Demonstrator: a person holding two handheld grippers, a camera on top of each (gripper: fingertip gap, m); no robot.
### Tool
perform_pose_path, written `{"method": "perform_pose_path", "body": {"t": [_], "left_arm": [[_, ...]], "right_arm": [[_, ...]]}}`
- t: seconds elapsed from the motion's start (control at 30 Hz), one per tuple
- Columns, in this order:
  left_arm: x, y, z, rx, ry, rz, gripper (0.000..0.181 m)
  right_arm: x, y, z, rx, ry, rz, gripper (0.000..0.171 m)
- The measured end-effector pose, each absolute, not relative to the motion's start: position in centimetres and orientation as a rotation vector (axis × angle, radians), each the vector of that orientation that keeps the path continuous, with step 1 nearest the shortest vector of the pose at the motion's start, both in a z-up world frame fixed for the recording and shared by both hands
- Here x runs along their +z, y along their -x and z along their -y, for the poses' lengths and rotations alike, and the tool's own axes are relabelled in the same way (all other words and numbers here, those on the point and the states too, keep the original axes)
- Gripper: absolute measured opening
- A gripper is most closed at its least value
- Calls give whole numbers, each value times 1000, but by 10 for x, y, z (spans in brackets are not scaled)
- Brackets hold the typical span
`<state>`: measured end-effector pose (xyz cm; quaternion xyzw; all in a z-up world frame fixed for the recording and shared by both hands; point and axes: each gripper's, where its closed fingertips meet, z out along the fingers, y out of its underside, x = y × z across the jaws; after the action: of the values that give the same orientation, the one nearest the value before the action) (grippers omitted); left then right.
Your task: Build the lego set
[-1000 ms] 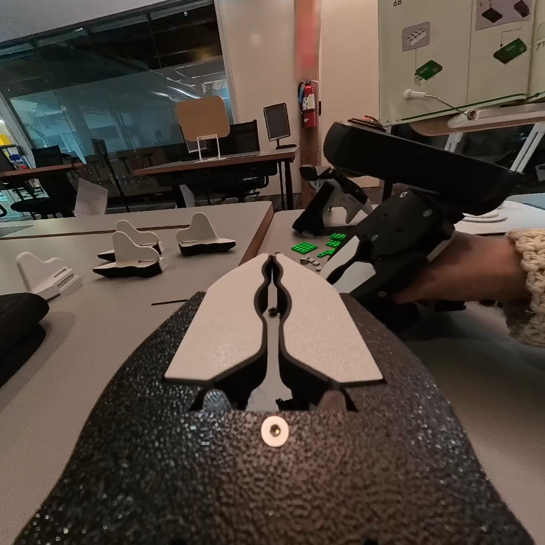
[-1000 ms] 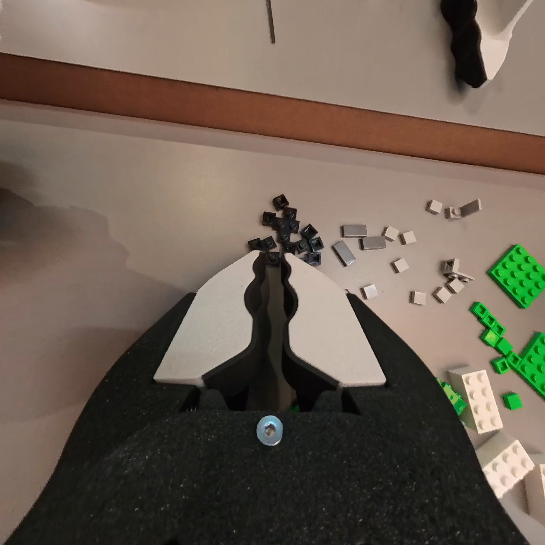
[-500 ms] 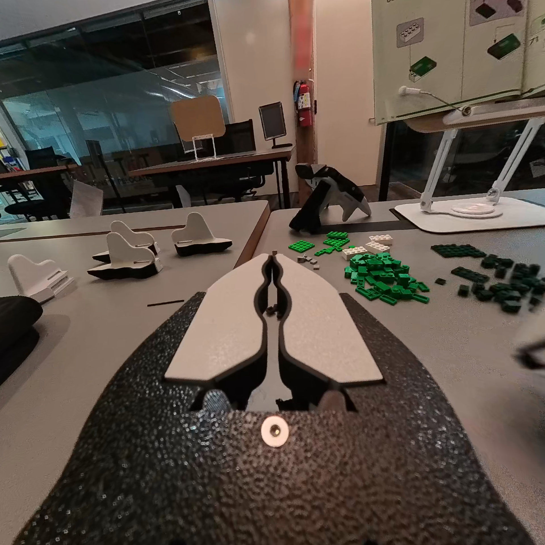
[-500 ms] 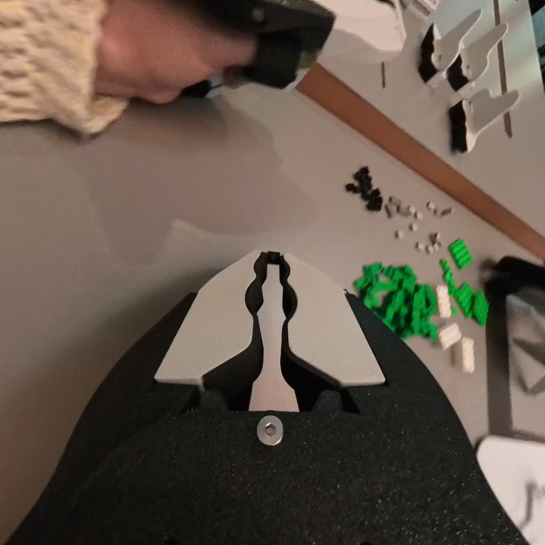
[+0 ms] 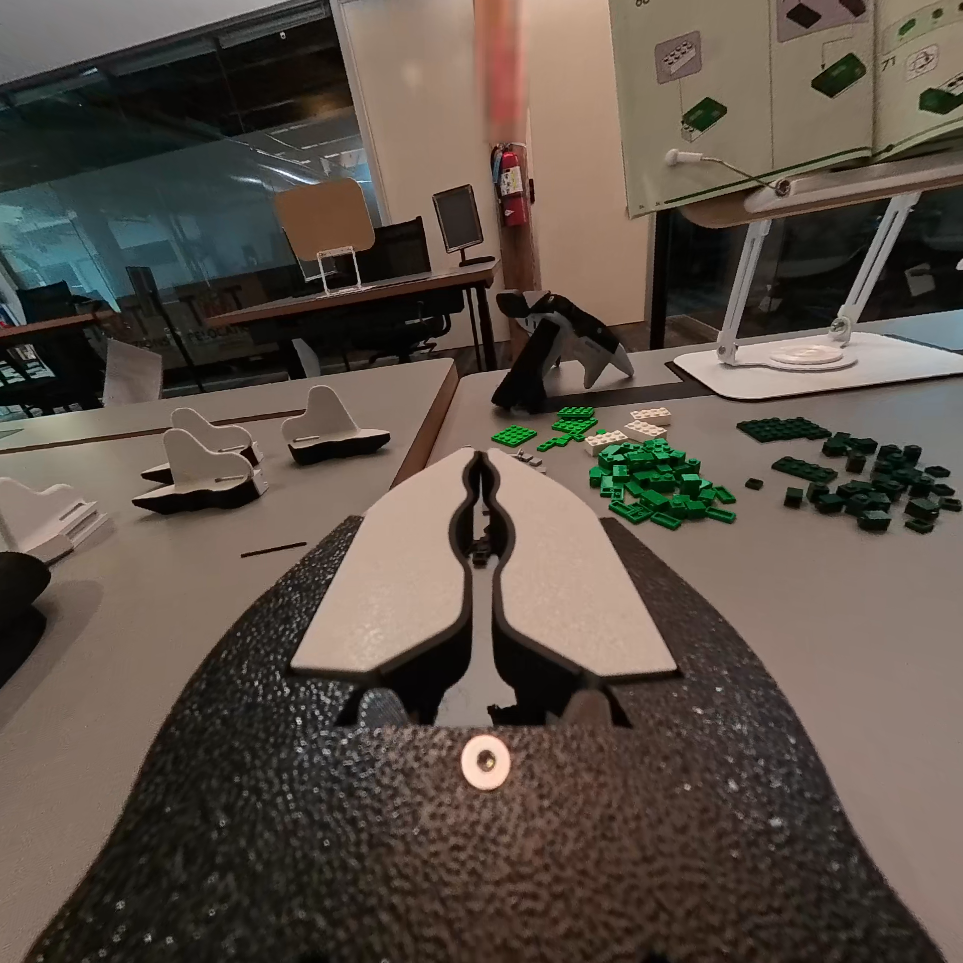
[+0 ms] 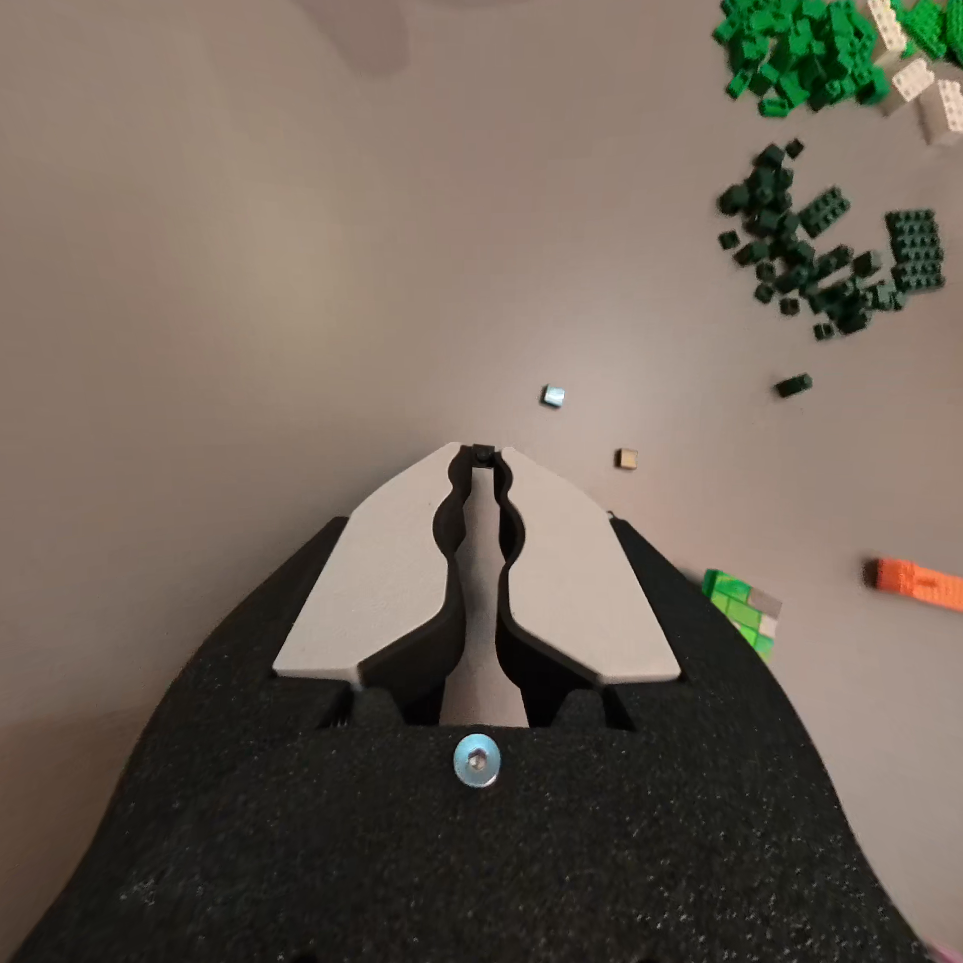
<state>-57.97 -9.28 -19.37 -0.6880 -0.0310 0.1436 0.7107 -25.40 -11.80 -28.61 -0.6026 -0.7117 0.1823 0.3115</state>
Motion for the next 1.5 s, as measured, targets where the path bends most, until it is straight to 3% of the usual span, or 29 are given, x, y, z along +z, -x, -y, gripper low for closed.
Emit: {"method": "perform_pose_path", "body": {"t": [0.43,0.57,0.73,1.0,1.23,1.5], "left_arm": [[-195,577,92,302,1534,55,0],[-196,576,91,300,1541,48,0],[-195,576,91,293,1539,55,0],[-192,587,97,336,1508,112,0],[-192,591,98,402,1506,104,0],[-190,594,98,369,1495,132,0]], "right_arm": [[-297,252,116,526,1688,1836,8],[-296,251,120,553,1698,1842,17],[-259,262,115,643,1620,1750,15],[-207,399,122,879,1306,1931,14],[-255,526,70,668,1354,2064,14],[-296,567,44,602,1444,2096,6]]}}
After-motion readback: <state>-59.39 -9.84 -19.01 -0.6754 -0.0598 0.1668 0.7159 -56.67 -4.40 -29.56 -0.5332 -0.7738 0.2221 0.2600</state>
